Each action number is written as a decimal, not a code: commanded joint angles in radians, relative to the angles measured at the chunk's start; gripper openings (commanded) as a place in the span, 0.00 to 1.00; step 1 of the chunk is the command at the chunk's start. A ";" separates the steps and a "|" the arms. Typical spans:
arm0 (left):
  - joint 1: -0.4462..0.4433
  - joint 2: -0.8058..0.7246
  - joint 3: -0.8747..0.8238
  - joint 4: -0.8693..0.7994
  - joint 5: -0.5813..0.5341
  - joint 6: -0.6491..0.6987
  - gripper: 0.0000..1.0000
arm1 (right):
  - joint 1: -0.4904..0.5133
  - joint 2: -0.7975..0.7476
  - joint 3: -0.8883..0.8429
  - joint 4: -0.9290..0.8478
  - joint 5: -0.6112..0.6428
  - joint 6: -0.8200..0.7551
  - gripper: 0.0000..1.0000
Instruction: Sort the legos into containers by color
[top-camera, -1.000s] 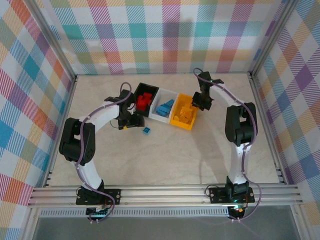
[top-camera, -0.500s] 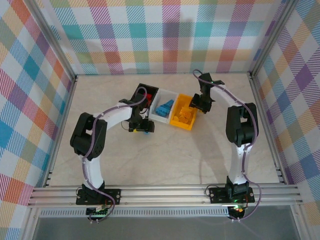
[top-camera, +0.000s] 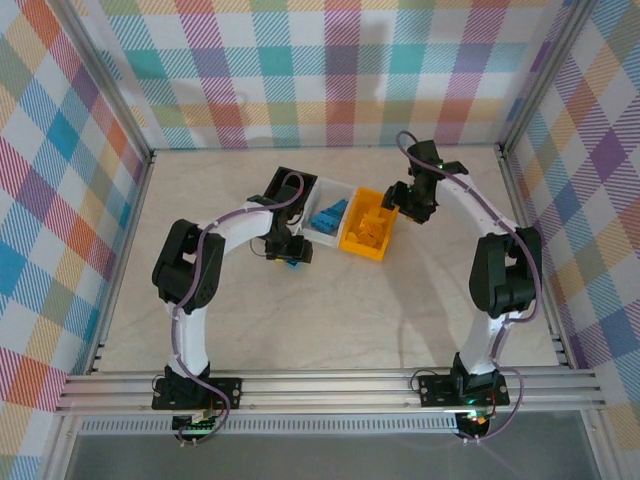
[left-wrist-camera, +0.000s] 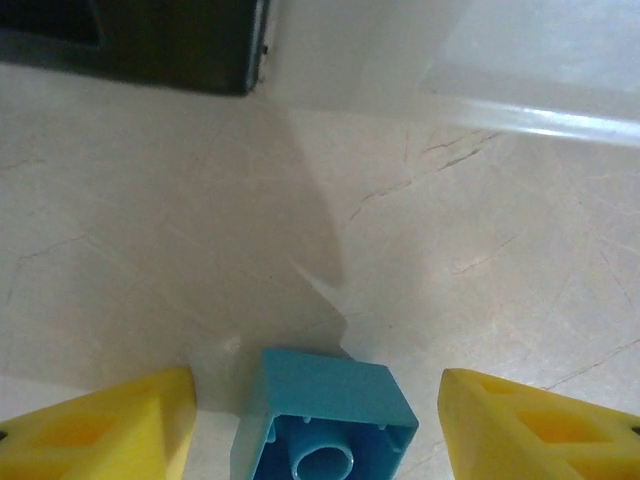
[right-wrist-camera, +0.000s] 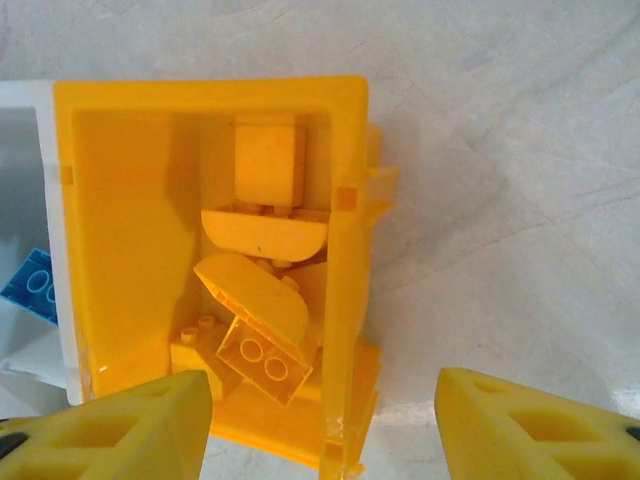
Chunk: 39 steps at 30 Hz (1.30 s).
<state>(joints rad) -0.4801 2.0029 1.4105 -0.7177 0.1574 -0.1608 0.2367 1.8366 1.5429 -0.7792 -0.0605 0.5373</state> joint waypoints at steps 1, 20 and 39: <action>-0.014 -0.016 -0.038 -0.001 0.006 -0.012 0.65 | -0.004 -0.045 -0.033 0.000 0.010 -0.010 0.61; -0.017 -0.102 0.047 -0.110 -0.009 -0.048 0.42 | -0.004 -0.221 -0.187 0.036 -0.020 0.018 0.61; -0.031 0.088 0.504 -0.300 -0.049 -0.027 0.57 | -0.002 -0.560 -0.534 0.190 -0.084 -0.028 0.62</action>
<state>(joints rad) -0.4923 2.1761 2.0220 -0.9352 0.1444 -0.2119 0.2367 1.3010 1.0401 -0.6189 -0.1215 0.5331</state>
